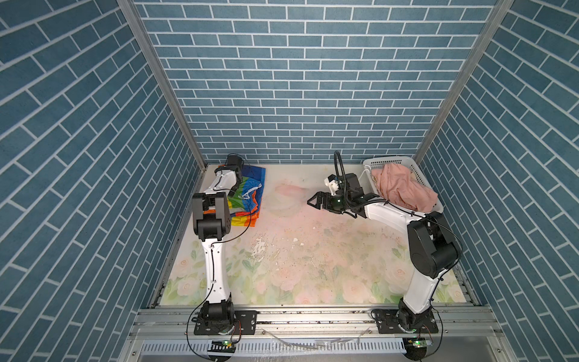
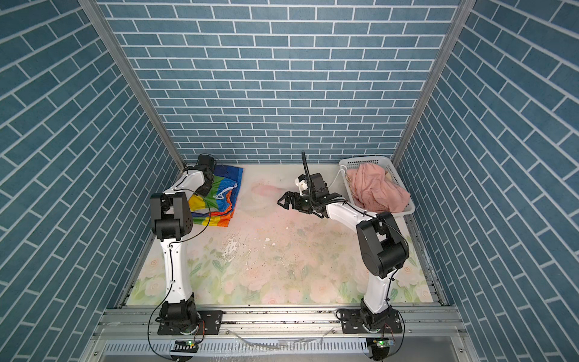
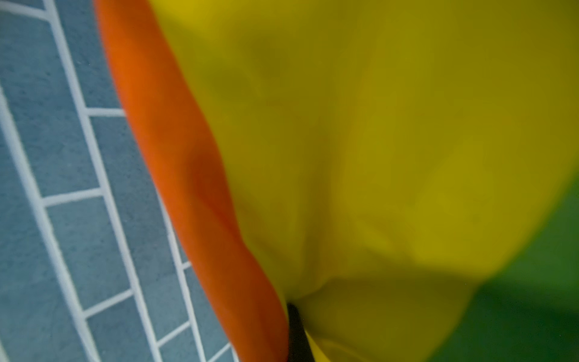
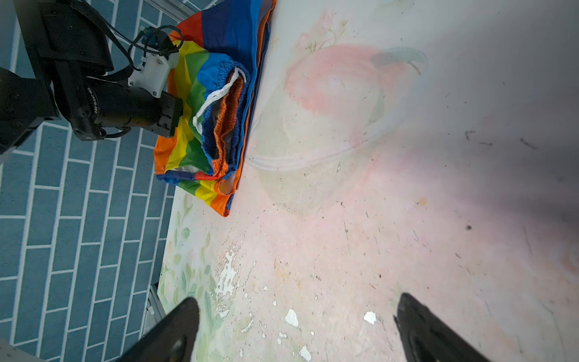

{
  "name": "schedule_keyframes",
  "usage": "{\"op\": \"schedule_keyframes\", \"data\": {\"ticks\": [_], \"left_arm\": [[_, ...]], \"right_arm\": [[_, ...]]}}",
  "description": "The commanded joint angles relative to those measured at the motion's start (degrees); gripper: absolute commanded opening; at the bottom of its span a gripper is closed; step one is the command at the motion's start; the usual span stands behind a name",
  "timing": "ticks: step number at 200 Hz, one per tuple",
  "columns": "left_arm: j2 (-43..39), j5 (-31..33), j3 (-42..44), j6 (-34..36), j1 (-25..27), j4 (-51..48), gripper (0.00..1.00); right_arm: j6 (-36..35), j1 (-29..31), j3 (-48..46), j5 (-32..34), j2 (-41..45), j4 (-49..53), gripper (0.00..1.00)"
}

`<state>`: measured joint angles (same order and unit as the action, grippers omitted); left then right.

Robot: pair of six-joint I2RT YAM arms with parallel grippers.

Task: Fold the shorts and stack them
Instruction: 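Drag the folded shorts with the left gripper to the table corner near the wall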

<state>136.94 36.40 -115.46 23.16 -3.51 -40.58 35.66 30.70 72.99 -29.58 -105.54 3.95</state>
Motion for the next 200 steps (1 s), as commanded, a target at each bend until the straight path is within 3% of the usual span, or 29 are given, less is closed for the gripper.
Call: {"op": "schedule_keyframes", "data": {"ticks": [1,48,85,170,178,187,195,200], "left_arm": [[2.35,1.28,-4.78,2.65,-2.52,1.96,0.00],[6.88,0.63,-11.16,0.75,-4.11,0.23,0.00],[8.13,-1.57,-11.05,-1.26,-5.71,-0.10,0.00],[8.58,-4.23,-11.89,-4.99,-7.73,-0.95,0.00],[8.60,-4.34,-12.12,-5.27,-7.69,-1.18,0.14],[8.62,-4.07,-12.41,-5.61,-7.74,-1.47,0.46],[8.46,-3.38,-12.65,-6.04,-7.73,-1.67,0.95],[8.23,-3.27,-12.88,-6.38,-7.68,-1.97,0.99]], "right_arm": [[-2.22,-0.12,3.81,-0.92,-1.34,0.82,0.99],[-3.39,-0.01,8.52,-0.97,-4.47,2.05,0.98],[-6.33,1.79,10.17,-1.21,-4.28,-0.94,0.99],[-5.71,3.14,11.59,-1.00,-4.94,-0.55,0.99],[-5.55,3.29,11.62,-1.08,-4.86,-0.58,0.98],[-5.43,3.32,11.51,-1.09,-4.71,-0.52,0.98],[-5.43,3.40,11.50,-1.09,-4.47,-0.44,0.98],[-5.43,3.47,11.54,-1.02,-4.34,-0.28,0.98]]}}
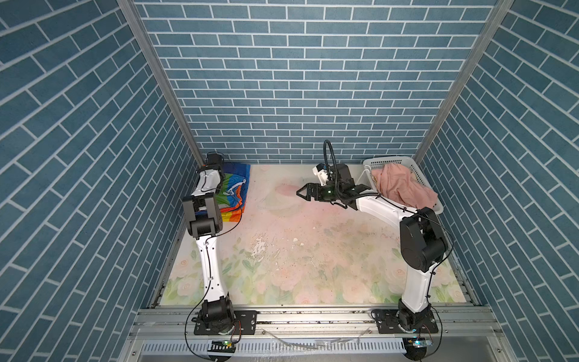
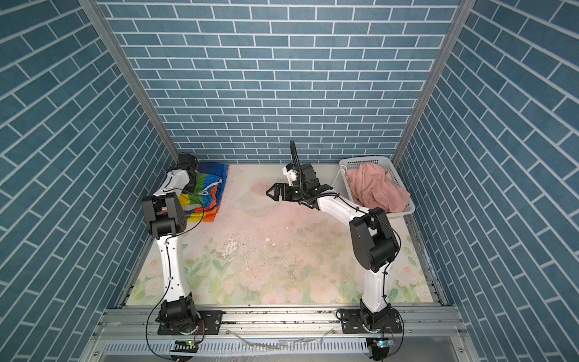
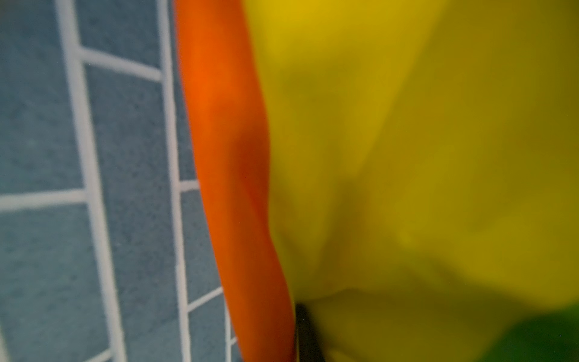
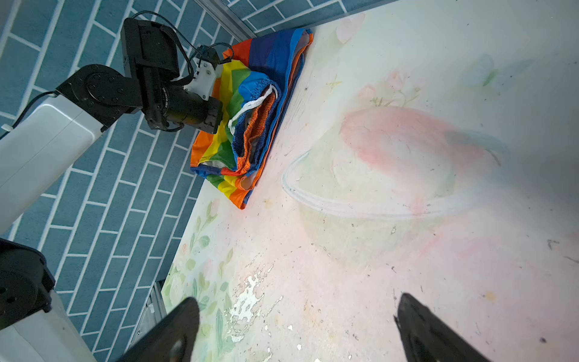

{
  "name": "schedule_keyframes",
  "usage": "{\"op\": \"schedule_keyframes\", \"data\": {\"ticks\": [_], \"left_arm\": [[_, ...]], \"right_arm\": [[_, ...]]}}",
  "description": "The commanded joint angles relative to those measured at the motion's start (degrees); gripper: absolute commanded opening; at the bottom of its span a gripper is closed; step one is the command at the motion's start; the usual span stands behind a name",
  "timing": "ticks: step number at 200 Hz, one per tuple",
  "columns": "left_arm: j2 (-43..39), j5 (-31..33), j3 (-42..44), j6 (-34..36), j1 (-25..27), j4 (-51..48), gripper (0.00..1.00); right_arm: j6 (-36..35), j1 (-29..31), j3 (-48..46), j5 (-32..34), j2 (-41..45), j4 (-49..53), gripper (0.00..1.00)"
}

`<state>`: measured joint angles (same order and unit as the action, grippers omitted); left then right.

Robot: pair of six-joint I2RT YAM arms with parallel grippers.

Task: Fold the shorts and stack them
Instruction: 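Drag the folded shorts with the left gripper to the table corner near the wall, then release the shorts with the left gripper while the right reaches into the basket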

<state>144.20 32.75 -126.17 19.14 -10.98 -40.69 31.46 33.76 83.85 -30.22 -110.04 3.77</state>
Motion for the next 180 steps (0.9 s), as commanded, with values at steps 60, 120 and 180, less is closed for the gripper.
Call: {"op": "schedule_keyframes", "data": {"ticks": [60,120,180], "left_arm": [[-10.57,-0.63,-2.39,-4.90,4.08,-2.58,1.00],[-25.59,-2.12,1.63,-3.82,20.33,1.48,1.00],[-37.40,-13.28,16.96,-11.98,39.03,16.03,0.99]], "right_arm": [[-3.21,0.28,0.46,1.37,4.96,4.63,0.98],[-10.42,-10.88,5.67,21.02,16.58,29.89,0.99],[-13.52,-33.22,2.40,32.06,20.78,37.21,0.99]]}}
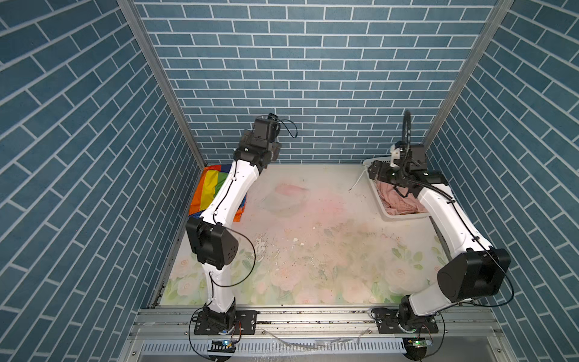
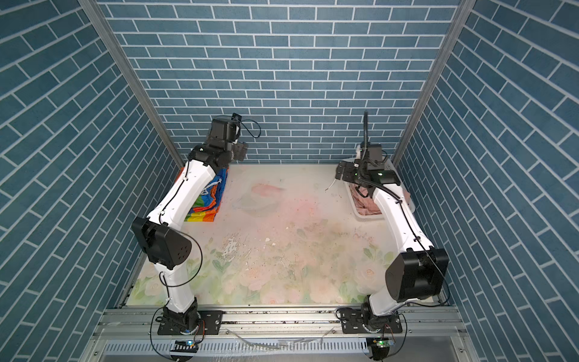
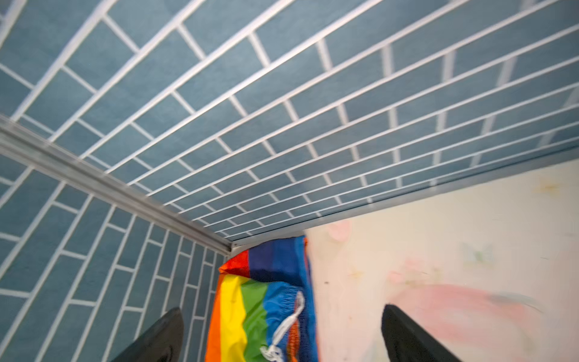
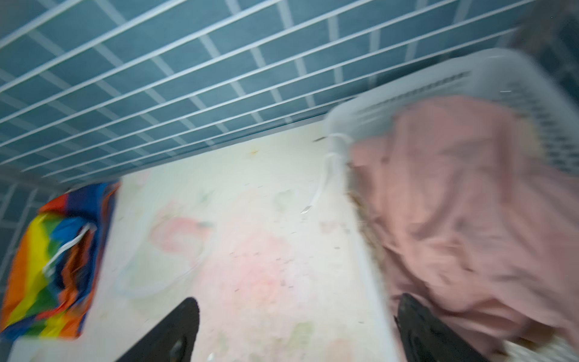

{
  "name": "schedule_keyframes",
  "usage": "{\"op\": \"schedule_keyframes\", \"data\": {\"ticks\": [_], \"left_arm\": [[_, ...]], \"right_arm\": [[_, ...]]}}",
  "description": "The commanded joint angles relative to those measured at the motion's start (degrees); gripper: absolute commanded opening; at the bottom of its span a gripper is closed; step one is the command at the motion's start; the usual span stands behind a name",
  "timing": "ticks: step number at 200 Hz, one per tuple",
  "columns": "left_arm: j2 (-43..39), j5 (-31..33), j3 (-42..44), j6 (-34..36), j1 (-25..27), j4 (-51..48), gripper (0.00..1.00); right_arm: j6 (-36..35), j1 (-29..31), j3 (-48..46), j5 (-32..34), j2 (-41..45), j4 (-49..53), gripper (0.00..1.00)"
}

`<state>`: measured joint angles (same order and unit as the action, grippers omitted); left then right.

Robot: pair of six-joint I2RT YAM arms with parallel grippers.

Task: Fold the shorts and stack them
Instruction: 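Release the shorts with the left gripper while the right reaches into the basket, then lift the pink shorts from the basket with the right gripper onto the table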

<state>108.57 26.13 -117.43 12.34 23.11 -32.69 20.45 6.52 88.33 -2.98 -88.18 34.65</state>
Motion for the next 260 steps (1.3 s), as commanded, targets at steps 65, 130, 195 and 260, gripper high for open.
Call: {"op": "schedule_keyframes", "data": {"ticks": [65,130,195,260], "left_arm": [[1.60,-9.31,13.56,-3.44,22.33,22.39,1.00],[15.04,-11.97,0.16,7.15,27.26,19.16,1.00],[20.73,-10.80,-7.00,7.14,27.61,13.65,1.00],[19.79,-14.72,-11.69,-6.51,24.22,-1.12,1.00]], "right_arm": [[-0.06,-19.55,-8.14,0.04,-6.42,1.00,0.98],[-2.25,-18.73,0.87,-2.72,-21.51,2.70,0.98],[-2.24,-17.67,3.86,0.26,-23.82,2.09,0.08],[-2.36,-11.47,13.70,-1.69,-16.07,4.96,0.00]]}}
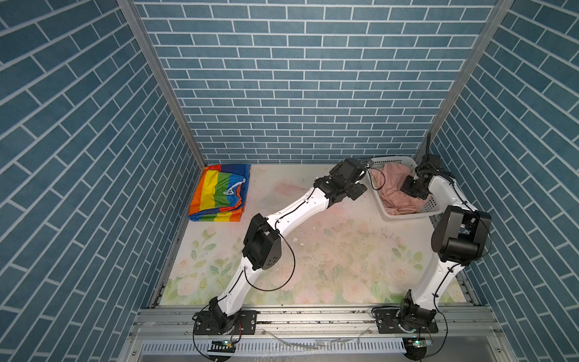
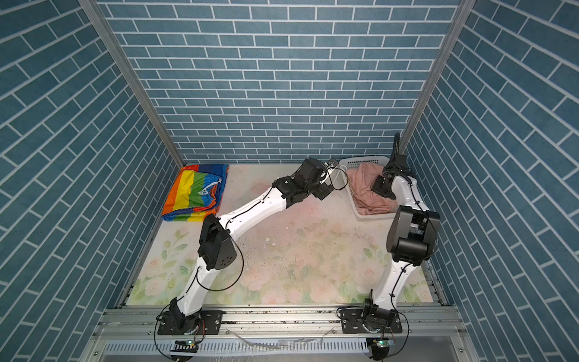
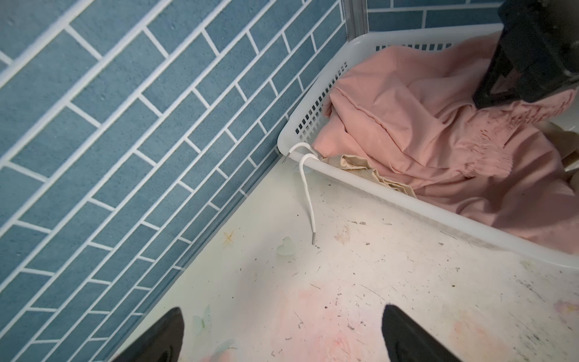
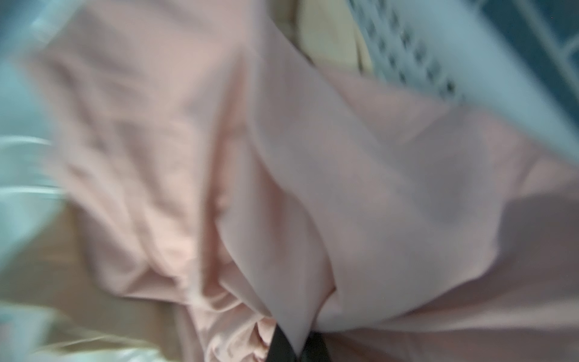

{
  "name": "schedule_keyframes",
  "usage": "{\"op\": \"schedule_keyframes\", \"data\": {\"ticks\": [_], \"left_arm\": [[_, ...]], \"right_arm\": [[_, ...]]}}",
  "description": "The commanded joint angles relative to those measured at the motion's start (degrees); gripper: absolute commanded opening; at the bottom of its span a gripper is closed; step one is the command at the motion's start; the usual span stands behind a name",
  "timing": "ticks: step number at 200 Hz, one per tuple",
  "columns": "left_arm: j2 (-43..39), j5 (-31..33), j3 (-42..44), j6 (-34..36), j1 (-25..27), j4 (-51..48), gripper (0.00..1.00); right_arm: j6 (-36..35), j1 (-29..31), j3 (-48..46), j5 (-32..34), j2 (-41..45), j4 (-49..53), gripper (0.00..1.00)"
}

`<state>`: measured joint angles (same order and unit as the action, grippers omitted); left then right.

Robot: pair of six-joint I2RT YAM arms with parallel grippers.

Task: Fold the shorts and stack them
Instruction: 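Lift the pink shorts from the basket with the right gripper onto the table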

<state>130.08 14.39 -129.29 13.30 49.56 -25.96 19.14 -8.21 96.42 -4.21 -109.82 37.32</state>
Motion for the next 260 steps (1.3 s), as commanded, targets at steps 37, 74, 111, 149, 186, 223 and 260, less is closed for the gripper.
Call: {"op": "schedule_keyframes", "data": {"ticks": [37,74,111,149,186,223,260], "left_arm": [[-5.24,-5.71,2.42,-16.88,-4.95,-12.64,1.00],[-15.81,-11.50,8.89,-23.74,-9.24,-13.81,1.00],[-32.55,-14.93,23.73,-28.29,-13.82,-5.46,1.00],[-42.29,-15.46,32.72,-32.08,-17.06,-4.04,1.00],[-47.18,-18.07,42.48,-35.67,-20.85,-3.63,0.99],[-51.32,-22.38,52.95,-37.93,-23.56,-3.87,1.00],[-53.54,-25.43,60.07,-38.41,-26.51,-3.23,1.00]], "right_arm": [[-1.27,10.35,11.51,-3.00,8.12,4.93,0.00],[-0.76,20.29,32.34,-9.12,9.28,10.03,0.00],[3.60,28.27,59.16,-23.85,6.11,9.21,0.00],[11.29,28.33,39.28,-23.71,12.08,-5.01,0.00],[13.27,28.32,17.40,-17.74,5.90,-3.01,0.03],[12.03,28.70,-4.01,-15.47,8.72,-8.72,0.56],[9.17,29.70,-16.76,-13.73,15.70,-9.12,0.80]]}}
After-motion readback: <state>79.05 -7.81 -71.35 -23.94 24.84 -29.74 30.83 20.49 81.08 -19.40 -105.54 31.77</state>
